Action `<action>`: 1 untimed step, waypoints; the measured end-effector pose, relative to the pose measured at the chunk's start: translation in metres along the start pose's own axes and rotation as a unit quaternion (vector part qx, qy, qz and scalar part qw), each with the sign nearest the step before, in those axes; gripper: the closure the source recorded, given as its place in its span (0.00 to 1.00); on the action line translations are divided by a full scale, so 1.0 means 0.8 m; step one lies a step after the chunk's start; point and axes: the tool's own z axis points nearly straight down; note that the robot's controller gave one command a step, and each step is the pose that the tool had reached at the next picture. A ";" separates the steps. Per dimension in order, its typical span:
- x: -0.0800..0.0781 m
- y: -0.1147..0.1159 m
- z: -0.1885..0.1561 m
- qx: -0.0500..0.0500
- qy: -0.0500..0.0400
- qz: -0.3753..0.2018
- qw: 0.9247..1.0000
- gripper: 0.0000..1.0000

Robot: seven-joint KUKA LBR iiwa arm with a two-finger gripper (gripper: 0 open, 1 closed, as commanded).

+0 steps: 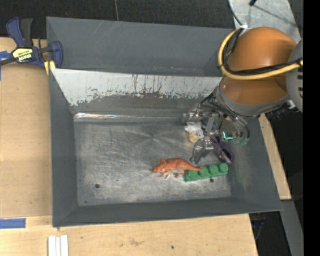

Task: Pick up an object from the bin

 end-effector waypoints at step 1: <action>-0.002 0.000 -0.005 0.000 -0.004 0.000 1.000 0.00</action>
Offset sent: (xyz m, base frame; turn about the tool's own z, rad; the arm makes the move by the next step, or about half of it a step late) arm -0.0117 0.0355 -0.1216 -0.2472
